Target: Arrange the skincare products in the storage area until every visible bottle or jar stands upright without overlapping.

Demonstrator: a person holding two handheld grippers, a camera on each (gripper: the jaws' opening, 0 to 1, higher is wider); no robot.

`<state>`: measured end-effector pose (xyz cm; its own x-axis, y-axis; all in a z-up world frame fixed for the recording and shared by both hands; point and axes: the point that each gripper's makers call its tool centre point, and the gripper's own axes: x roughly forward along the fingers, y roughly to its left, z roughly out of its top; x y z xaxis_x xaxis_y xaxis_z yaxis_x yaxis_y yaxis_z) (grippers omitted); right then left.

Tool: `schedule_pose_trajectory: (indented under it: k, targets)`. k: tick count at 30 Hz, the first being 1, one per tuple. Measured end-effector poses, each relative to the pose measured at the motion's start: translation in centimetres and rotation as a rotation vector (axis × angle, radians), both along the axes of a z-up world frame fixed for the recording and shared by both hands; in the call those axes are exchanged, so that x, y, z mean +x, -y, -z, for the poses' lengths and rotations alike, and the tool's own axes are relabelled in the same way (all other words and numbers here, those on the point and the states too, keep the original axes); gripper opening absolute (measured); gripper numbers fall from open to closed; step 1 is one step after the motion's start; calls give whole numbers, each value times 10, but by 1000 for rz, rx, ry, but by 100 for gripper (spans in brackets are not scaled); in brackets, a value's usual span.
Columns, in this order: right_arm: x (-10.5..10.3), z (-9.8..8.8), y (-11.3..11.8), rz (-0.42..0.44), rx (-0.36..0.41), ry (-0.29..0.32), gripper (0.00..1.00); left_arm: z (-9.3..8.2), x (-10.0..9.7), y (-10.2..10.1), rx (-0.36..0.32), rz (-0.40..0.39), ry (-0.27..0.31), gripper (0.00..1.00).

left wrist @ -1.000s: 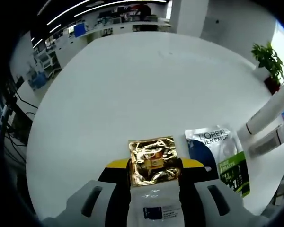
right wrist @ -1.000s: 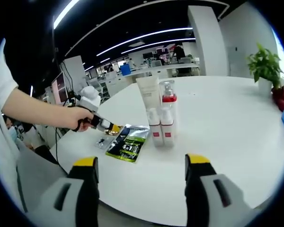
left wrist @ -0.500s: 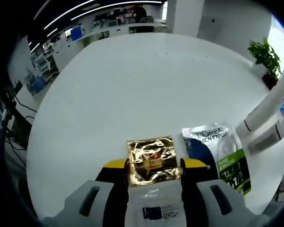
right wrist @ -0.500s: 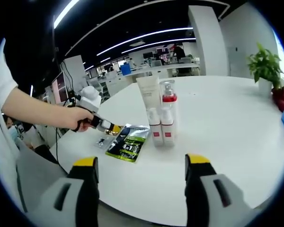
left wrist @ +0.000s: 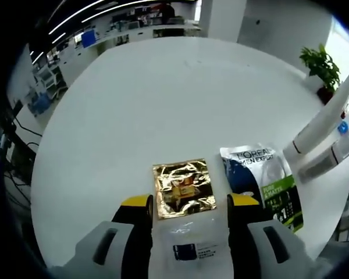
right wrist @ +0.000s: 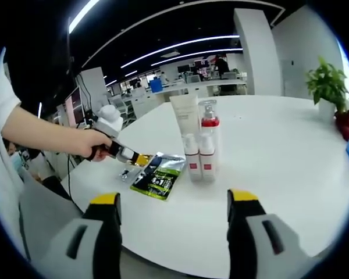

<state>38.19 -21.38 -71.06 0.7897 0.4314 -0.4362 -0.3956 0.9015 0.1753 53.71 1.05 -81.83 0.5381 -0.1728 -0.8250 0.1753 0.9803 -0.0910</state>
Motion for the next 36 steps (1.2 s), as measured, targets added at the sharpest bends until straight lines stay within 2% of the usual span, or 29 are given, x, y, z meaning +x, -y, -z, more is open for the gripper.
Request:
schedule_pose_trajectory:
  k: [6,17,22,31,36]
  targets:
    - [0,-1,-2,-11,-9,9,75,-9,-9,0,-20,20,7,51]
    - [-1,-3,-1,-15,-24,23,76,-22,-39,2,-48,121,45,62]
    - [-1,-4,-2,-12,-3,28,77,-27,-59,-1,-64,167,60,68]
    - [-2,-4,-6,-34,-7,29,80,-34,-91,-11,-96,218,92,76]
    - [-4,-4,-8,-46,-11,26,80,-36,-114,-16,-104,266,114,83]
